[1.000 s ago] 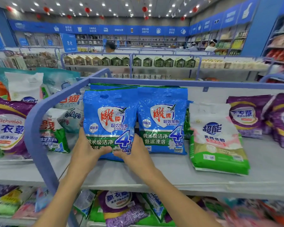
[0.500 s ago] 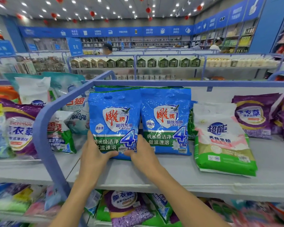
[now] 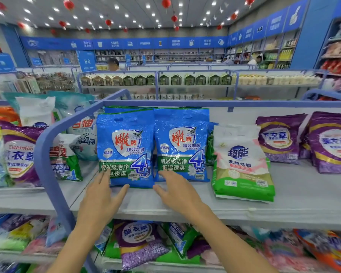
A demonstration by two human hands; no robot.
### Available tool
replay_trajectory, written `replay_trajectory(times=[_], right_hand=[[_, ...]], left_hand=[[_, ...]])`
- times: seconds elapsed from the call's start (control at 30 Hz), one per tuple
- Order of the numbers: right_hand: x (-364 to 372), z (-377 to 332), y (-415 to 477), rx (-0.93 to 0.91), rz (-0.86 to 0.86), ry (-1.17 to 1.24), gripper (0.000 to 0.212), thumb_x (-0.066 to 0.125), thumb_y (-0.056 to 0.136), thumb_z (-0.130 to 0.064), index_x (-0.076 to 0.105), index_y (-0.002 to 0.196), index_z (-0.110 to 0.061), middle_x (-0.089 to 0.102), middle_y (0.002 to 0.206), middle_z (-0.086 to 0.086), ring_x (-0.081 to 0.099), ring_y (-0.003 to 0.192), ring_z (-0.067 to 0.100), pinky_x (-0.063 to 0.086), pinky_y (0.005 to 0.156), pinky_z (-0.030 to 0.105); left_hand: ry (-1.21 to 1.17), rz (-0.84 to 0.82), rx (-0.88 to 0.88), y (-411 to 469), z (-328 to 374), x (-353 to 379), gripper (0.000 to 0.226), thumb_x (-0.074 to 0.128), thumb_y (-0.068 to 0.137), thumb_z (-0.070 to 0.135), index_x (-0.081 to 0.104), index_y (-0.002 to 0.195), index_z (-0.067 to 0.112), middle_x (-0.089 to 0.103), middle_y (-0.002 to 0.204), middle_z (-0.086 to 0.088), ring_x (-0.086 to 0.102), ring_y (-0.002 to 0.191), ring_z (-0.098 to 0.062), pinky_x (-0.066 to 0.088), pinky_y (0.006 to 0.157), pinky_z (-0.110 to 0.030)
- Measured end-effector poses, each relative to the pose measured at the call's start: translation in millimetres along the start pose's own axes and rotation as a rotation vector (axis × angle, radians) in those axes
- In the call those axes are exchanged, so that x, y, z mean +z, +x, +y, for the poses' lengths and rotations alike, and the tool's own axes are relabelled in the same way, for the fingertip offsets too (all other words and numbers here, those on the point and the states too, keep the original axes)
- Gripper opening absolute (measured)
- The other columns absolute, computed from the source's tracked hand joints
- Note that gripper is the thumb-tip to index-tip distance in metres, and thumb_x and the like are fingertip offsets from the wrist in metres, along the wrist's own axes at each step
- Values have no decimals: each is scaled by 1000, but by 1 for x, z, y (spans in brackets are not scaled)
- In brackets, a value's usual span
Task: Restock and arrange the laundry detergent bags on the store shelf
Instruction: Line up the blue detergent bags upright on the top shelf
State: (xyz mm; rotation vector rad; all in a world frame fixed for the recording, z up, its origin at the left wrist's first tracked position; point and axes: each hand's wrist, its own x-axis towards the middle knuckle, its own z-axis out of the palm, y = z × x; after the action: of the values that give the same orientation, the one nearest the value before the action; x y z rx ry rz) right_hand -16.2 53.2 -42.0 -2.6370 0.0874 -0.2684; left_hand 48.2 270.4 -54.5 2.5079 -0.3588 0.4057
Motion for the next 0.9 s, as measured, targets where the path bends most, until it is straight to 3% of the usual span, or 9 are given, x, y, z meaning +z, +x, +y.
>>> replay_trajectory(times=[0.2, 0.47, 0.63, 0.8, 0.9], right_hand=[[-48, 52, -96, 80, 137, -79, 63, 42, 104, -56, 37, 157, -21, 40, 160, -4, 34, 148, 15, 24, 121, 32], [-111, 153, -246, 392, 300, -49, 66, 42, 101, -64, 38, 156, -28, 41, 158, -11, 34, 145, 9, 30, 119, 27], [-154, 208, -344, 613, 379, -17, 69, 39, 99, -69, 34, 157, -31, 36, 160, -13, 32, 147, 9, 32, 120, 31], [-189, 248, -437, 805, 502, 6, 68, 41, 97, -70, 36, 155, -34, 41, 154, -16, 39, 142, 9, 36, 115, 33], [-200, 271, -480, 890, 560, -3, 70, 39, 97, -71, 37, 155, -33, 40, 157, -15, 35, 145, 8, 31, 118, 32]], left_hand=[[-68, -80, 154, -64, 85, 12, 70, 64, 91, 53, 51, 149, 17, 47, 155, -3, 41, 145, -21, 36, 117, -43], [-197, -255, 438, -153, 216, 67, 56, 63, 92, 51, 58, 142, 25, 53, 147, 8, 45, 137, -12, 38, 112, -30], [-250, -399, 555, -204, 295, 114, 58, 56, 94, 58, 54, 145, 30, 47, 152, 12, 40, 141, -10, 31, 116, -27], [-257, -537, 673, -249, 369, 153, 69, 47, 86, 72, 63, 137, 28, 56, 146, 6, 49, 136, -13, 34, 116, -29], [-292, -589, 717, -274, 404, 171, 58, 57, 91, 63, 63, 137, 27, 55, 147, 7, 47, 138, -12, 32, 117, -28]])
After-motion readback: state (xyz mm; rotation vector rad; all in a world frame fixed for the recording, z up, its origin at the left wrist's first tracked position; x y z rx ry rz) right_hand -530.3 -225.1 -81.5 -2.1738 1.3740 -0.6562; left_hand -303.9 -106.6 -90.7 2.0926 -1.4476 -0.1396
